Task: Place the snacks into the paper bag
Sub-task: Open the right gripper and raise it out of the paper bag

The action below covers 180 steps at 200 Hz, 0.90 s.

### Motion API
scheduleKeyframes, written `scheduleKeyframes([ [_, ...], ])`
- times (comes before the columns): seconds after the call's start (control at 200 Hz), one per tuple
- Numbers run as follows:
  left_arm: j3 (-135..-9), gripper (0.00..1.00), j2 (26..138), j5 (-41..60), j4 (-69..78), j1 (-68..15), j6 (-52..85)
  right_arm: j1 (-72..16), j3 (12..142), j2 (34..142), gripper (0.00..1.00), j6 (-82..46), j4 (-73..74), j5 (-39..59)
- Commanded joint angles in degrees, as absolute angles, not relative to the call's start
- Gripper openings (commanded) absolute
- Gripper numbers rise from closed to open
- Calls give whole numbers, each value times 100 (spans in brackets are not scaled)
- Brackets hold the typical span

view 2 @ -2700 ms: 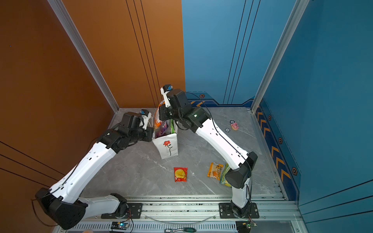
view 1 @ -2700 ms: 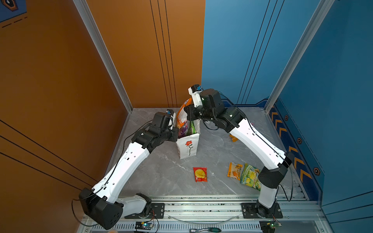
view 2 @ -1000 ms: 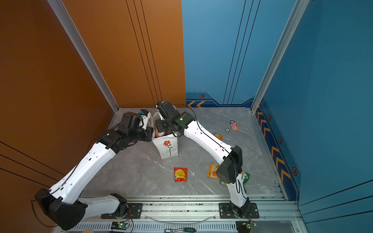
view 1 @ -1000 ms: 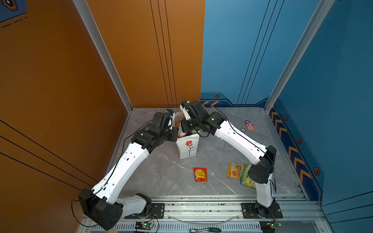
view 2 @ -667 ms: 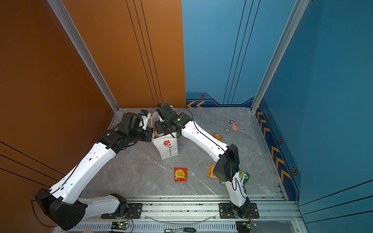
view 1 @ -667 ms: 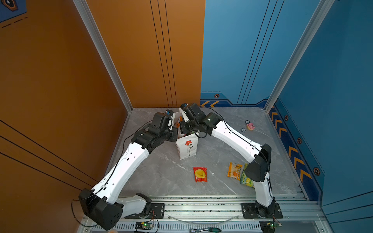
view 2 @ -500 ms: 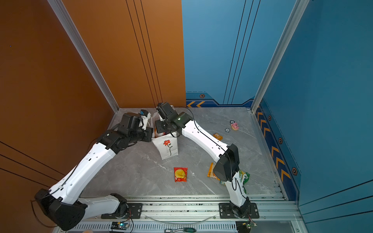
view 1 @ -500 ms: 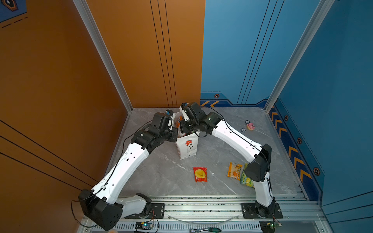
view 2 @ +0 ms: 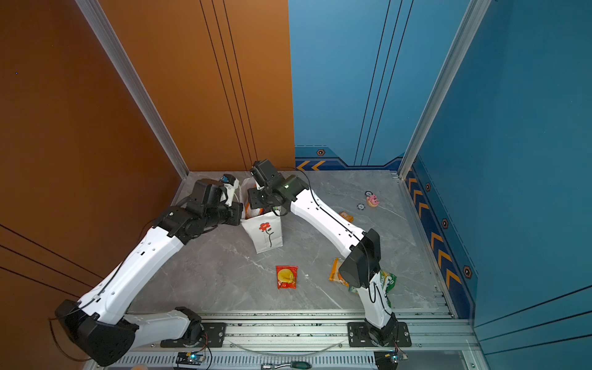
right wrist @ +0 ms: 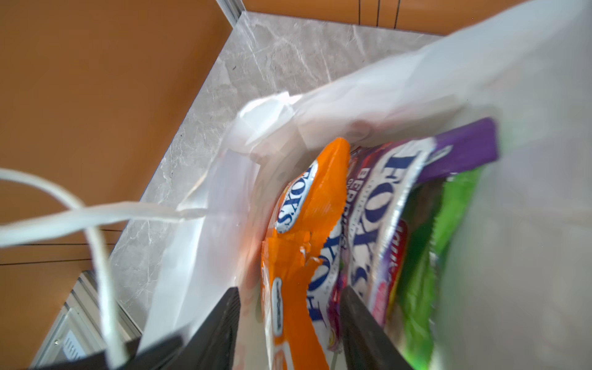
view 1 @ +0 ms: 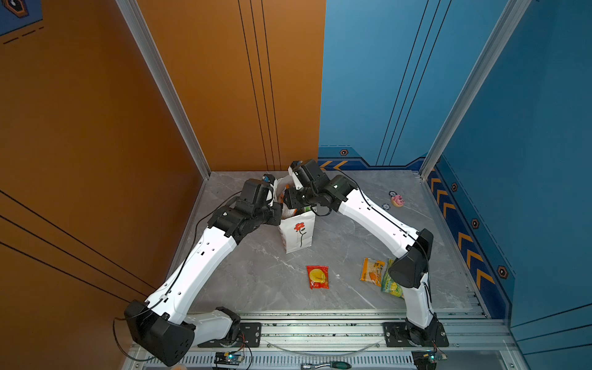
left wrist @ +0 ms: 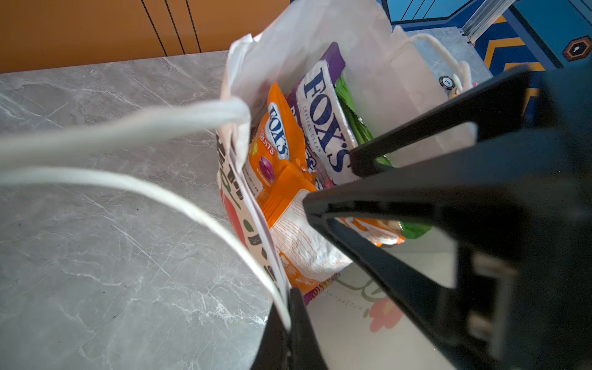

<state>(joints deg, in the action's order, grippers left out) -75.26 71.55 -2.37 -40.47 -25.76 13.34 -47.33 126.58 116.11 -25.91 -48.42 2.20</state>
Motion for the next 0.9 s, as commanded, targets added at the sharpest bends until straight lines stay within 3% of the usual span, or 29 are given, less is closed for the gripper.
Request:
scheduleKeyframes([
  [0.0,-7576,0,6955,-264,-3683,-2514,1367,-4670,12593,10957,57,-2600,-4961,-191],
  [0.42,-7572,0,6976,-276,-3691,-2487,1354,-4602,11245,9595,62,-2703,-4326,-597],
  [0.686,-7576,0,6959,-305,-3695,-2478,1345,-4171,9483,8405,62,-3415,-3237,-254],
  [0.896,-7570,0,6942,-357,-3691,-2453,1327,-3913,8318,7308,63,-3481,-3059,-831],
])
